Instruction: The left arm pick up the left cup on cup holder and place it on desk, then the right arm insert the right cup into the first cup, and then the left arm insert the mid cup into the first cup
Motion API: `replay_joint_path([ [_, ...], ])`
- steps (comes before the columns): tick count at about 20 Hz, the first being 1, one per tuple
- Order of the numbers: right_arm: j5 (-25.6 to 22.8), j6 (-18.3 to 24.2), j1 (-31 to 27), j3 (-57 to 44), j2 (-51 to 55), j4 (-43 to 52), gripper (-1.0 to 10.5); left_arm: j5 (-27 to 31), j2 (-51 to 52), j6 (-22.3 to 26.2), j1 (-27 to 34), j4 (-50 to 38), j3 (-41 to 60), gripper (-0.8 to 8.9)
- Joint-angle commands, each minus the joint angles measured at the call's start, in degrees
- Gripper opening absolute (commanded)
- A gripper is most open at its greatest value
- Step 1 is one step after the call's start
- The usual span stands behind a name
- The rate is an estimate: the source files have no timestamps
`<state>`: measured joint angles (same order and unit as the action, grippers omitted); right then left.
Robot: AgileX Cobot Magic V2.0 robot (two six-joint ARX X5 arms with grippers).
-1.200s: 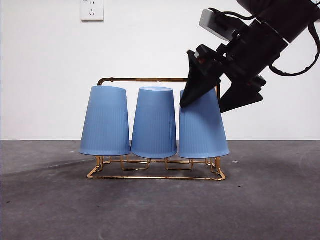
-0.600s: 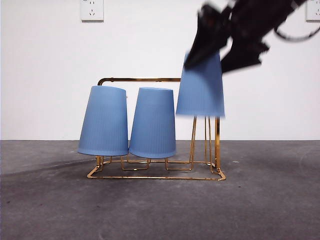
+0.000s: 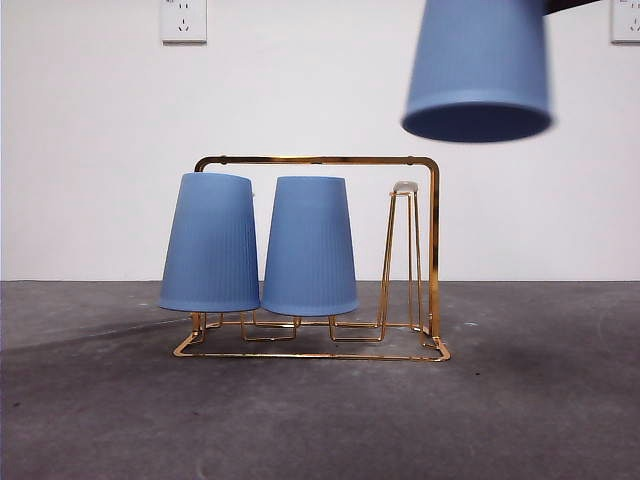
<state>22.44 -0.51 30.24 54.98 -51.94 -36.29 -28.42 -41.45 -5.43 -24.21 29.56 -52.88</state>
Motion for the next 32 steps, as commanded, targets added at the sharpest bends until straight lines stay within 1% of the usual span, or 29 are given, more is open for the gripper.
replay_joint_path([
  [1,0.0,-1.0,3.4,0.2,-0.7,-2.5,2.7,0.1,-0.6,0.7,-0.2,-0.7,-1.2,5.61],
  [4,-1.2,-3.0,7.9,-2.5,-0.9,-1.4,2.7,0.1,-0.9,0.7,-0.2,-0.6,-1.2,5.61],
  [7,-5.7,-5.6,12.7,-7.2,-1.2,2.8,2.7,0.1,-1.1,0.7,-0.2,-0.5,-1.2,5.60],
  [10,-9.5,-7.8,16.4,-13.1,-1.2,11.0,2.7,0.1,-1.2,0.4,-0.2,-0.4,-1.2,5.60],
  [13,-12.7,-8.5,18.7,-19.1,-1.7,20.8,2.7,0.1,-1.2,0.0,-0.2,-0.4,-1.2,5.61],
  [15,-14.4,-9.4,19.3,-22.4,-3.0,27.1,2.7,0.1,-1.2,0.0,-0.2,-0.4,-1.2,5.61],
  [17,-14.6,-10.0,19.4,-24.1,-4.6,31.2,2.7,0.1,-1.2,0.0,-0.2,-0.4,-1.2,5.61],
  [24,-15.0,-8.8,19.5,-24.4,-12.6,40.3,2.7,0.1,-1.3,0.0,-0.2,-0.5,-1.2,5.60],
  [32,-15.1,-7.5,19.5,-24.4,-18.9,45.0,2.7,0.1,-1.4,0.0,-0.2,-0.4,-1.2,5.60],
])
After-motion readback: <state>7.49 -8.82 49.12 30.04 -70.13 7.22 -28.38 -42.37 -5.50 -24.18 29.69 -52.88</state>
